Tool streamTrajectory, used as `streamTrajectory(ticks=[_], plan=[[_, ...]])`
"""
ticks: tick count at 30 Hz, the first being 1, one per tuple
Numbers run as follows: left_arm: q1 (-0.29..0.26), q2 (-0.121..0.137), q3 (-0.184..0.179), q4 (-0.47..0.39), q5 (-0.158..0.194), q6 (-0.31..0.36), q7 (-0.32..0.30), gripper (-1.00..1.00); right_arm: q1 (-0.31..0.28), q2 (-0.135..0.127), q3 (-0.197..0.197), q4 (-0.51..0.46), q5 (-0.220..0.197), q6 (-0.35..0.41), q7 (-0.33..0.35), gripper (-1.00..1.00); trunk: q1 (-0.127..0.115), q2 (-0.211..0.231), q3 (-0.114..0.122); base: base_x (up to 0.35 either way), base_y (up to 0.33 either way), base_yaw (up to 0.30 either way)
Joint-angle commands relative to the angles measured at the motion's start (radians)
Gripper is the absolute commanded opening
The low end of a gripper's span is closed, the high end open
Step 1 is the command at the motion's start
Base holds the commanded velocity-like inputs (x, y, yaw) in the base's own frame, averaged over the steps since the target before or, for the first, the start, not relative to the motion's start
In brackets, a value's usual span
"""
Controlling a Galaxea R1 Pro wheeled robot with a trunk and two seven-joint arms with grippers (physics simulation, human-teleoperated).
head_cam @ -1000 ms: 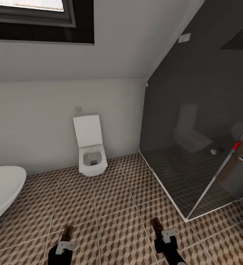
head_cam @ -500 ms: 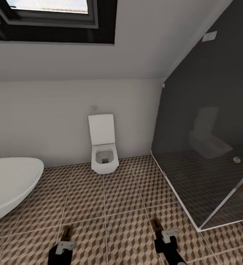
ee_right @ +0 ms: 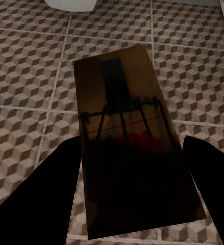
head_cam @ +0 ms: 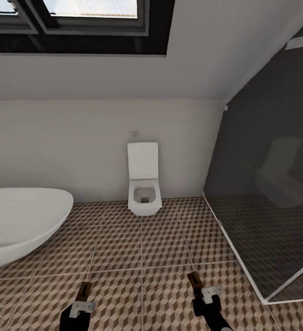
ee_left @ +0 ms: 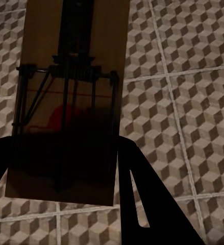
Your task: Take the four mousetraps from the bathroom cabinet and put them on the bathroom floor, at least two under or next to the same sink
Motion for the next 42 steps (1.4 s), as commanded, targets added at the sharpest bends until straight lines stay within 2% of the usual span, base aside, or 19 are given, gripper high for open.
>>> streamTrajectory(ticks=[1, 15, 31, 42], plan=[[-0.001, -0.001, -0.008, 0.003, 0.006, -0.004, -0.002, -1.0, -0.001, -0.001, 0.008, 0.0, -0.004, -0.002, -0.007, -1.0, 0.001, -0.002, -0.002, 0.0, 0.0, 0.136], [-0.001, -0.001, -0.008, 0.003, 0.006, -0.004, 0.0, -1.0, -0.001, -0.001, 0.008, 0.0, -0.004, -0.002, -0.007, -1.0, 0.001, -0.002, -0.002, 0.008, -0.007, 0.013], [-0.001, -0.001, -0.008, 0.003, 0.006, -0.004, 0.0, -1.0, -0.001, -0.001, 0.008, 0.0, -0.005, -0.002, -0.008, -1.0, 0.001, -0.002, -0.002, 0.165, -0.058, 0.003], [-0.001, -0.001, -0.008, 0.003, 0.006, -0.004, 0.0, -1.0, 0.0, -0.001, 0.008, 0.0, -0.005, -0.002, -0.008, -1.0, 0.001, -0.002, -0.002, 0.011, 0.0, 0.141]])
